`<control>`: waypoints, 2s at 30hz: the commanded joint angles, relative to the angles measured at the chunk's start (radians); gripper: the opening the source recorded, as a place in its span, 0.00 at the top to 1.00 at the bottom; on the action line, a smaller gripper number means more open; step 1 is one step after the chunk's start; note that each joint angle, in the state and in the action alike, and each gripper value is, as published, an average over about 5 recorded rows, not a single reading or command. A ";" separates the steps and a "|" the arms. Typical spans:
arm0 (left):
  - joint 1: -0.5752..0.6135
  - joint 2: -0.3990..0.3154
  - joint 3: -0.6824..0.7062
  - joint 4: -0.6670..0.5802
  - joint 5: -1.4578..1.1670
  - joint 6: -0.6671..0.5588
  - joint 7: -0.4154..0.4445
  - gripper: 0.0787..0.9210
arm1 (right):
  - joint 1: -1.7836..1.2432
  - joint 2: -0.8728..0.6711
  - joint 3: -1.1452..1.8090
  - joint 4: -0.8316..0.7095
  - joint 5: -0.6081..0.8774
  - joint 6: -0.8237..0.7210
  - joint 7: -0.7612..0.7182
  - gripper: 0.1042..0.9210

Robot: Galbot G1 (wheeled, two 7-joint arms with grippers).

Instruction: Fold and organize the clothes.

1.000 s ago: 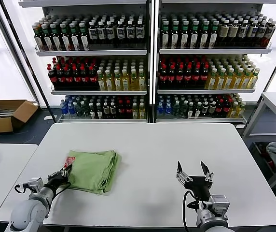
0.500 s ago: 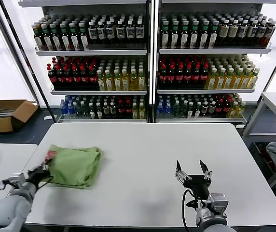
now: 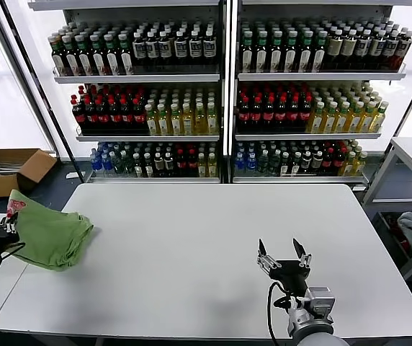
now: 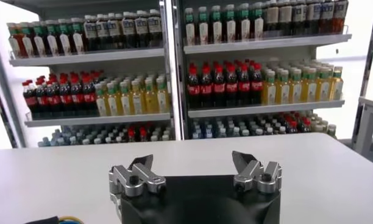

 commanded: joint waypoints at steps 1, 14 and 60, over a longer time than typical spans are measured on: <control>0.028 -0.100 0.324 -0.344 0.066 0.055 -0.027 0.95 | -0.044 0.007 0.038 0.000 -0.005 0.009 -0.002 0.12; -0.110 -0.316 0.857 -0.304 0.178 0.172 -0.115 0.95 | -0.124 0.080 0.077 0.023 -0.060 0.013 -0.002 0.12; -0.088 -0.283 0.517 -0.316 0.052 0.105 -0.258 0.13 | 0.304 0.093 -0.177 -0.332 0.662 -0.143 0.224 0.12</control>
